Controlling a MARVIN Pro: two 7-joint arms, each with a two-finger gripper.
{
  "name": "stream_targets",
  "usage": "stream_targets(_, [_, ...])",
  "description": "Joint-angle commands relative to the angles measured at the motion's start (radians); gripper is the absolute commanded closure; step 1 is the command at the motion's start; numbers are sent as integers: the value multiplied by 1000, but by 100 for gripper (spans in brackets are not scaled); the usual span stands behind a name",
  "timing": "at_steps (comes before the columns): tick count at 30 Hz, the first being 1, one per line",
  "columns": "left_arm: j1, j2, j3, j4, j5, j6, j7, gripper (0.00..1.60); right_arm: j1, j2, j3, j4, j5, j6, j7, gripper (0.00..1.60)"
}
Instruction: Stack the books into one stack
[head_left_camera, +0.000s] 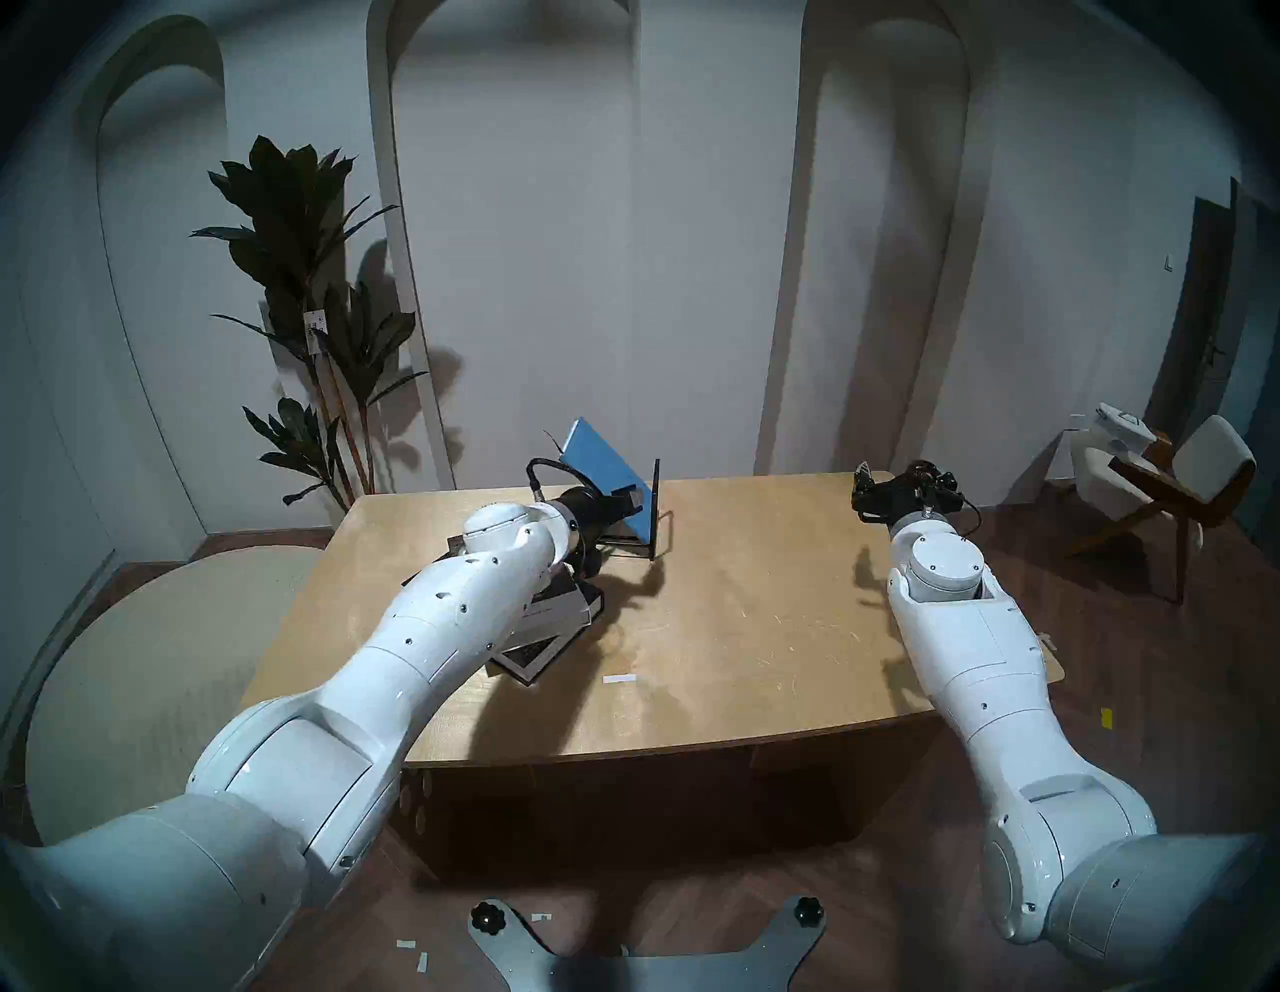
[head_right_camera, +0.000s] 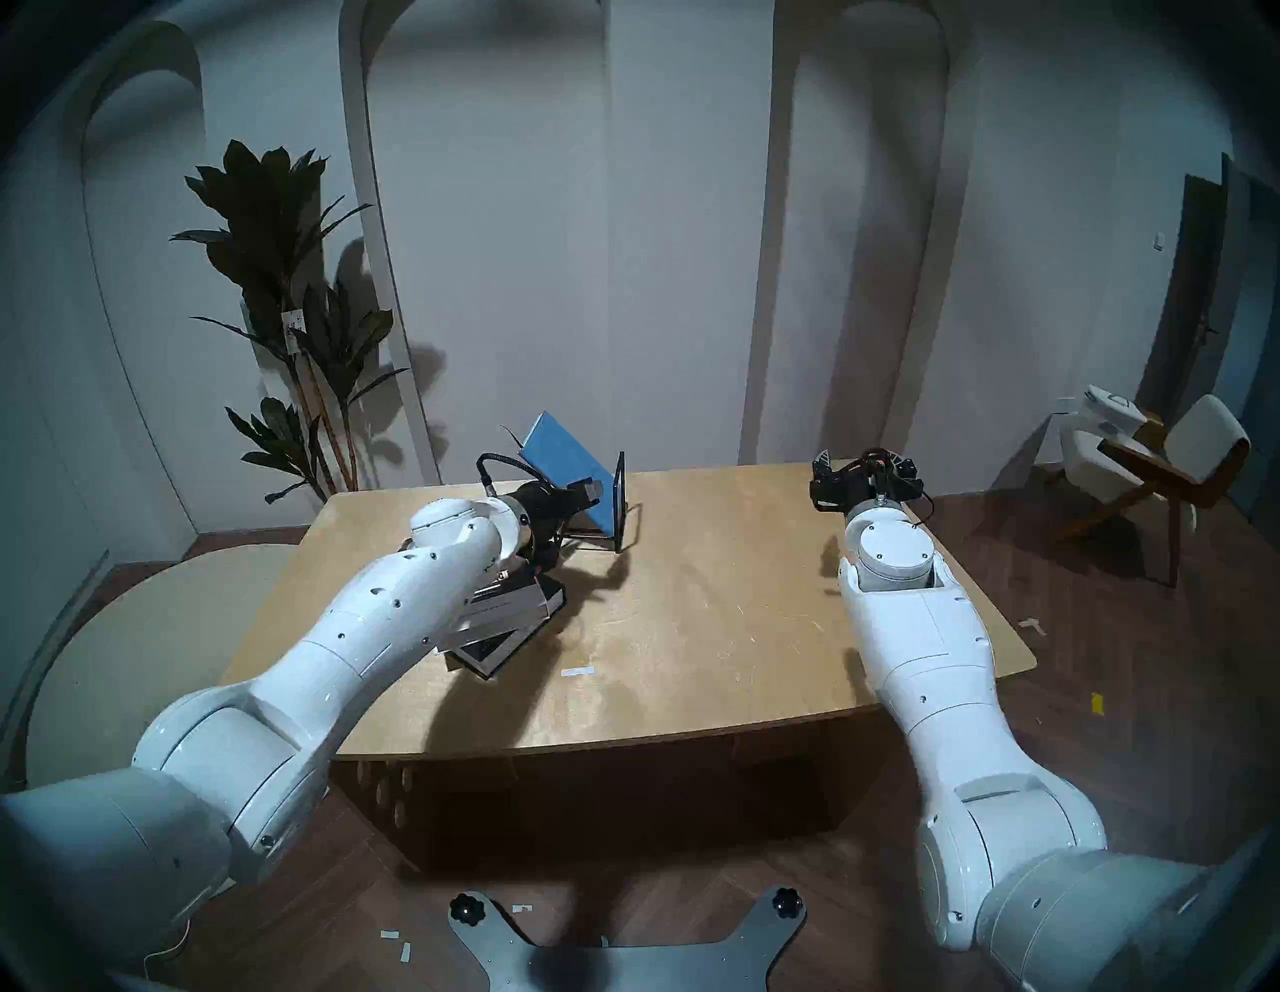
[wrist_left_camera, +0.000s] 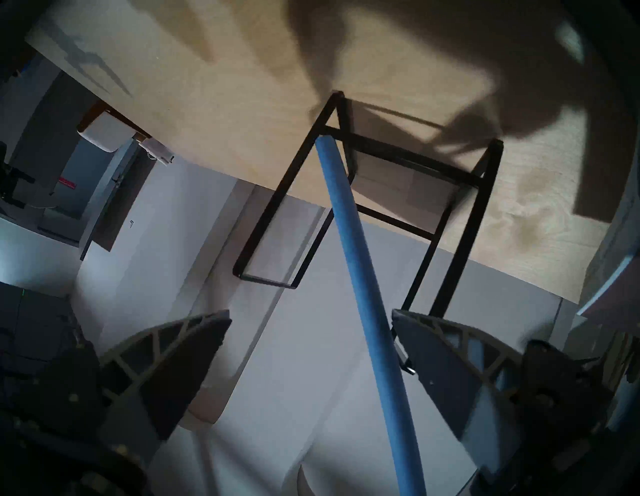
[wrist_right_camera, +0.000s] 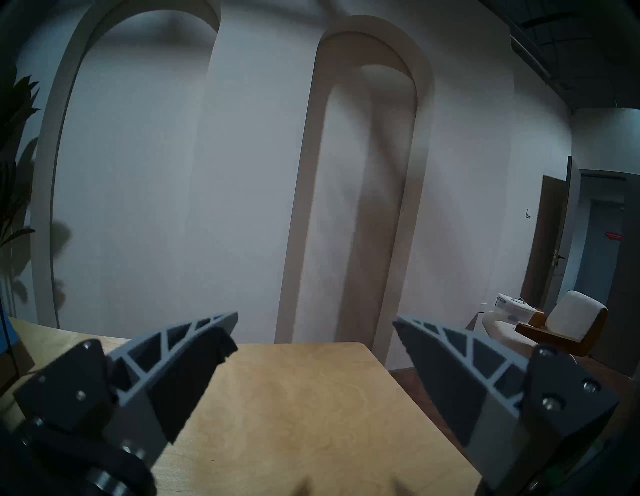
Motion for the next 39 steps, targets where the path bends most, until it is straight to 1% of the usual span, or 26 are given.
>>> stream_targets(1, [-106,-66,-4,72,21,60,21,0,28,2,-1,-9,-3,-27,1,0])
stream_targets(3, [-123,-75,-6,109,19,69,28,0,29,2,-1,-7,-3,-31,2,0])
stream_targets(4, [-123,-75,-6,109,19,69,28,0,29,2,-1,-7,-3,-31,2,0])
stream_targets(5, [-139,-76,0,143,26,84,49,0,30,2,-1,-4,-2,-36,4,0])
stream_targets(10, [-165,-88,-10,219,27,120,86,0,33,2,-2,4,-3,-47,8,0])
stream_targets(14, [-176,-112,-39,272,5,145,114,0,35,2,-1,9,-3,-55,11,0])
stream_targets(16, [-177,-129,-73,299,-31,155,127,0,36,2,-1,11,-4,-58,12,0])
stream_targets(18, [-187,-132,-75,324,-30,172,140,0,38,2,-1,14,-5,-62,13,0])
stream_targets(22, [-189,-151,-134,360,-95,178,173,0,39,1,0,18,-7,-67,13,0])
stream_targets(26, [-203,-166,-163,398,-126,189,201,0,41,0,0,23,-10,-74,13,0])
stream_targets(32, [-217,-177,-151,444,-115,216,248,0,44,-1,0,29,-13,-83,11,0])
stream_targets(36, [-217,-179,-113,472,-77,252,281,0,45,-1,0,33,-15,-89,9,0])
stream_targets(39, [-217,-182,-106,486,-74,261,298,0,46,-2,0,35,-16,-92,8,0])
